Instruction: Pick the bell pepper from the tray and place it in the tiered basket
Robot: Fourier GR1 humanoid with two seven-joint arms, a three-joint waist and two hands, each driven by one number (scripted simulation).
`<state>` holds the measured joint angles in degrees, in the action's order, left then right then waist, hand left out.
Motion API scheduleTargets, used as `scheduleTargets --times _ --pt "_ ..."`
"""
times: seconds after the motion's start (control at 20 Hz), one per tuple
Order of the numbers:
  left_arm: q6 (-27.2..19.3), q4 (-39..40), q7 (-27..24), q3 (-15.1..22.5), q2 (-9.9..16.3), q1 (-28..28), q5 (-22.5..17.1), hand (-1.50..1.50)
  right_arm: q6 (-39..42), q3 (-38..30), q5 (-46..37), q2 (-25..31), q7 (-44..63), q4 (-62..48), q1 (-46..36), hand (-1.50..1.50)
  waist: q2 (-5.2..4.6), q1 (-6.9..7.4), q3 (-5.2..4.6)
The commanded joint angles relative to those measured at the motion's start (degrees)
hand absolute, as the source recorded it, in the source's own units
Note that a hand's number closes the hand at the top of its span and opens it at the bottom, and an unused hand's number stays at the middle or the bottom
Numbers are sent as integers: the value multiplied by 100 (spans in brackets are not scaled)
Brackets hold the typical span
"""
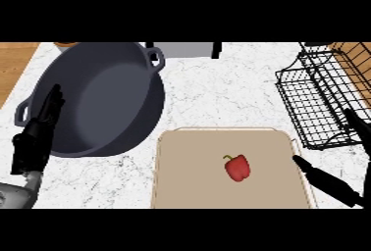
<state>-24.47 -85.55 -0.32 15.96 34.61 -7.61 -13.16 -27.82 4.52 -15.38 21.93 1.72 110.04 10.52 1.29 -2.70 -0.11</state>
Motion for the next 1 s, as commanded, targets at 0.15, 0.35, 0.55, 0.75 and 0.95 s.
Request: scheduleTargets --times 0.15,0.35,0.55,0.75,0.95 --pt "109 68 162 -1 81 172 -13 0 730 748 -1780 935 1726 832 1207 -150 -116 96 -58" --pt "221 115 188 -86 143 -116 4 0 1625 1165 -2544 1214 3215 1531 983 -150 -158 211 -53" --pt "135 -108 361 194 -49 -149 208 0 2581 1620 -3160 998 4899 2054 254 -150 -156 385 -27" --pt "255 134 200 105 -93 -174 246 0 3369 2348 -3754 273 6285 1922 -671 -150 -159 409 -15" --pt "327 119 354 4 -80 -303 266 0 3944 2692 -3923 -505 7138 1402 -1304 -150 -146 376 -4"
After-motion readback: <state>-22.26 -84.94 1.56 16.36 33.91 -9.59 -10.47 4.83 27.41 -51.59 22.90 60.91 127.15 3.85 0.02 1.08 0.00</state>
